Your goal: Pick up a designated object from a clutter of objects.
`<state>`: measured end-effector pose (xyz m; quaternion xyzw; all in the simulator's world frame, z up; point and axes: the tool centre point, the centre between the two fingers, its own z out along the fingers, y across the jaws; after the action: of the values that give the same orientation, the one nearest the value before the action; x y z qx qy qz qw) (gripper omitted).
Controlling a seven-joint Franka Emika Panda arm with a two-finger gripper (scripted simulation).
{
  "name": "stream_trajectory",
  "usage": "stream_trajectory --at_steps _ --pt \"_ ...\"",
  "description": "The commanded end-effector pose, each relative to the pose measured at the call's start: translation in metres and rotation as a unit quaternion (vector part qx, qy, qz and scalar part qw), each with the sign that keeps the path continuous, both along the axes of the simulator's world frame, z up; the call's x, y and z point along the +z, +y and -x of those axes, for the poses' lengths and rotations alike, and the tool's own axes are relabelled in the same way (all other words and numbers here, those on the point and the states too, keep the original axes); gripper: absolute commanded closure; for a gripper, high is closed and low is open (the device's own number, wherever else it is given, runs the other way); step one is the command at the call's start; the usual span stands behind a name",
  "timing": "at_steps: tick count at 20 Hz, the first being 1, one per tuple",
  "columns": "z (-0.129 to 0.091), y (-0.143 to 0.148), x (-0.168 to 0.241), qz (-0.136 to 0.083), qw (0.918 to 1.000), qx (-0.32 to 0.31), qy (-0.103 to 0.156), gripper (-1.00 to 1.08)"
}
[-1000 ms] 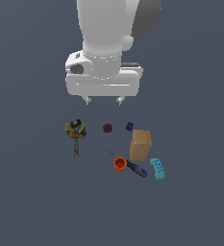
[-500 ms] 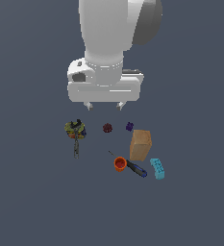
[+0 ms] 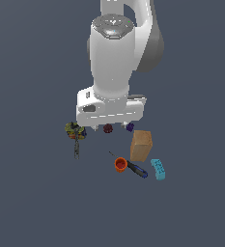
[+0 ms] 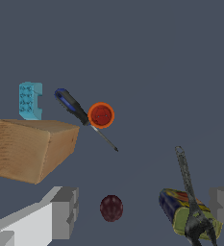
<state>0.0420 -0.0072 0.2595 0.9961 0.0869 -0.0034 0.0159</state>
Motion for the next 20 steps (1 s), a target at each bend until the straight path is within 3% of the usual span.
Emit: stream_trajectory --at_steps 1,10,20 --pt "-0.011 0.006 -0.022 -0.001 0.9998 0.022 0.001 -0.92" --pt "-0.042 0.029 -0.109 -0.008 0.9951 0.099 0.001 -0.92" --pt "-0.053 0.044 -0.164 -0.015 0.9895 0.144 0.001 -0.92"
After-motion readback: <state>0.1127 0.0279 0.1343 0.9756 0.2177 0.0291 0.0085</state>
